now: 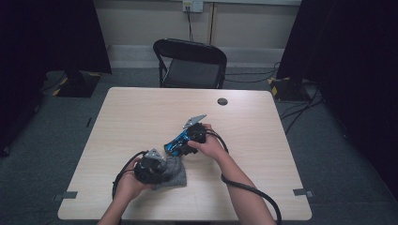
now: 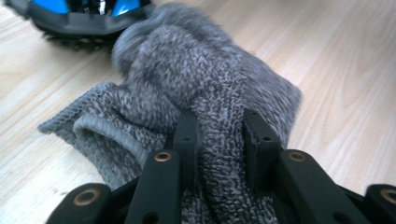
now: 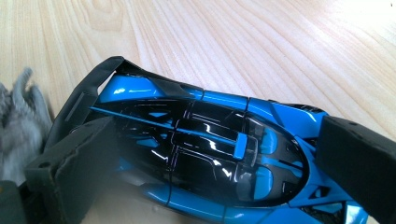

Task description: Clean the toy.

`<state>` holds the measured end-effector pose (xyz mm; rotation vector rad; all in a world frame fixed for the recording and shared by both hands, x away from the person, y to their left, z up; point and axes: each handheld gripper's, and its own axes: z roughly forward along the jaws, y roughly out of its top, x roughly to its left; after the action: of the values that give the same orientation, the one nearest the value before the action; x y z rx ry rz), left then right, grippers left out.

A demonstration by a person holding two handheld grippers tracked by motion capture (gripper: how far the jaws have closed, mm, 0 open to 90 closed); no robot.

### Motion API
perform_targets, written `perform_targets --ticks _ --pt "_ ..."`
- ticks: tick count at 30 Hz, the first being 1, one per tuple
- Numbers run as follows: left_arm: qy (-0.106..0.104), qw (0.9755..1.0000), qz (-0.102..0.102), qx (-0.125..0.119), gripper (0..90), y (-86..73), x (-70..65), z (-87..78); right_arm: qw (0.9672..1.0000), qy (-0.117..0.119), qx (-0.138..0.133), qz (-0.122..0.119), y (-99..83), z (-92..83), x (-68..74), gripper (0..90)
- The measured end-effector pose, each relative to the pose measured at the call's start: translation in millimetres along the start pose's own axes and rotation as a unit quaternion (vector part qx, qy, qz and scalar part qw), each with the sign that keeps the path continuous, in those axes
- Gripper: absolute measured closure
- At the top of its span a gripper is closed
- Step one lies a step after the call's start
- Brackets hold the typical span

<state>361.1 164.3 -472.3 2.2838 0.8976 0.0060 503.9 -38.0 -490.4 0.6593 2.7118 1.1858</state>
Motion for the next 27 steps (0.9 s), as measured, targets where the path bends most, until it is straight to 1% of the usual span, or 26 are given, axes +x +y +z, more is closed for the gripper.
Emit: perform_targets --ticks 4,8,10,13,19,21,23,25,26,27 --pt "-0.007 0.9999 0.016 0.001 70.3 2.9 -4.4 0.1 1.0000 0.000 0.000 0.000 0.0 0.1 0.1 0.0" --pt "-0.005 0.9997 0.018 -0.013 70.3 6.0 -5.7 -6.4 1.0000 0.000 0.000 0.000 0.0 0.0 0.0 0.0" --pt "-0.006 0.9997 0.018 -0.015 70.3 6.4 -5.4 -8.7 1.0000 0.000 0.000 0.000 0.0 0.0 0.0 0.0" --pt "0.004 0.9994 0.016 -0.029 70.3 6.8 -1.6 -19.1 1.0000 0.000 -0.001 0.000 -0.2 0.0 0.2 0.0" --pt "0.018 0.9979 -0.006 -0.062 70.3 3.4 12.3 -40.9 1.0000 -0.001 -0.001 0.001 -0.3 0.0 0.3 0.0" --pt "0.033 0.9967 -0.016 -0.073 70.3 1.1 19.9 -48.9 1.0000 0.000 -0.001 0.001 -0.1 0.1 0.4 0.0" --pt "0.042 0.9956 -0.030 -0.078 70.3 -1.0 26.2 -53.9 1.0000 0.000 -0.001 0.001 -0.1 0.1 0.3 0.0" --pt "0.055 0.9943 -0.035 -0.085 70.3 -3.2 31.8 -58.5 1.0000 0.000 -0.001 0.002 -0.2 0.0 0.4 0.0" --pt "0.059 0.9934 -0.042 -0.089 70.4 -4.3 35.6 -60.3 1.0000 0.000 -0.001 0.002 -0.2 0.0 0.4 0.0" --pt "0.066 0.9920 -0.051 -0.095 70.3 -5.4 38.5 -61.0 1.0000 0.000 -0.001 0.002 -0.1 0.0 0.3 0.0"
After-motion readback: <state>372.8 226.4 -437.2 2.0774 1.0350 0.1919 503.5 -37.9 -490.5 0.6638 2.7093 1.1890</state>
